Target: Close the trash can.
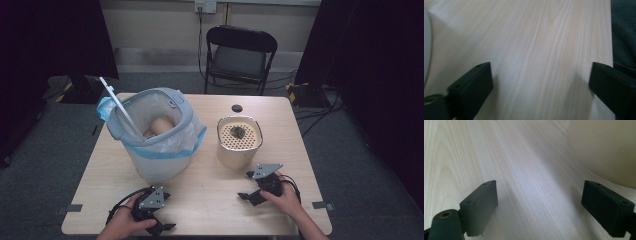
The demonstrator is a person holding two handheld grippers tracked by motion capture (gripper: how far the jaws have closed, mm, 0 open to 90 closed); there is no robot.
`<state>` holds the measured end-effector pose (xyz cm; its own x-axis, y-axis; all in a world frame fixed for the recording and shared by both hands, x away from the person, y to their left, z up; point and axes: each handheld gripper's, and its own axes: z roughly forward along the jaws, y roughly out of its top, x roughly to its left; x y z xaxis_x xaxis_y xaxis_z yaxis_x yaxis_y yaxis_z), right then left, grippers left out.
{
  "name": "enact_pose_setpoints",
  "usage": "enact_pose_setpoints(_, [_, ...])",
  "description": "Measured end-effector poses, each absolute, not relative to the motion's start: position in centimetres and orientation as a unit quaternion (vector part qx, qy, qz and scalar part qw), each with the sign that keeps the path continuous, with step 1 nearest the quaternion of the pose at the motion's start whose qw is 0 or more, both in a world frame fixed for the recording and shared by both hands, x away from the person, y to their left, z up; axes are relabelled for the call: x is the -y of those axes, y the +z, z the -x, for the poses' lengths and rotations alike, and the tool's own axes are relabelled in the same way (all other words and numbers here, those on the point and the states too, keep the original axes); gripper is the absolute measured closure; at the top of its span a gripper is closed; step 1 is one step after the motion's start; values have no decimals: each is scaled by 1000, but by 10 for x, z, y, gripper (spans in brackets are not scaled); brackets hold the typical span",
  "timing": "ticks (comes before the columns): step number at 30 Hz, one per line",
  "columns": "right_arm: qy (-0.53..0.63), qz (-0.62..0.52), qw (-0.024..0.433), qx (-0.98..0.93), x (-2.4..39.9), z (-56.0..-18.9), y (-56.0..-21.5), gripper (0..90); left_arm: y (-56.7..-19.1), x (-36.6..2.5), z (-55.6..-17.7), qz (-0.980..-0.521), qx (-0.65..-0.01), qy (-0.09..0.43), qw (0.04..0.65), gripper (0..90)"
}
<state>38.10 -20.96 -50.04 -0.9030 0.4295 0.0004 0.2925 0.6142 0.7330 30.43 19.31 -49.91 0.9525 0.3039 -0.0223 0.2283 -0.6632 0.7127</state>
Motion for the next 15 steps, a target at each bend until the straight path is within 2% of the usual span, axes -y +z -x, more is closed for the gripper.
enact_pose_setpoints(2, [390, -202, 88, -894, 210, -381, -500, 129, -496, -196, -305, -908, -153, 46, 387, 165])
enact_pose_setpoints(3, [390, -202, 88, -894, 210, -381, -500, 129, -495, -198, -306, -910, -158, 42, 382, 180])
enact_pose_setpoints(5, [390, -202, 88, -894, 210, -381, -500, 129, -493, -200, -306, -911, -160, 45, 377, 157])
enact_pose_setpoints(15, [390, -202, 88, -894, 210, -381, -500, 129, -472, -210, -303, -910, -176, 26, 374, 163])
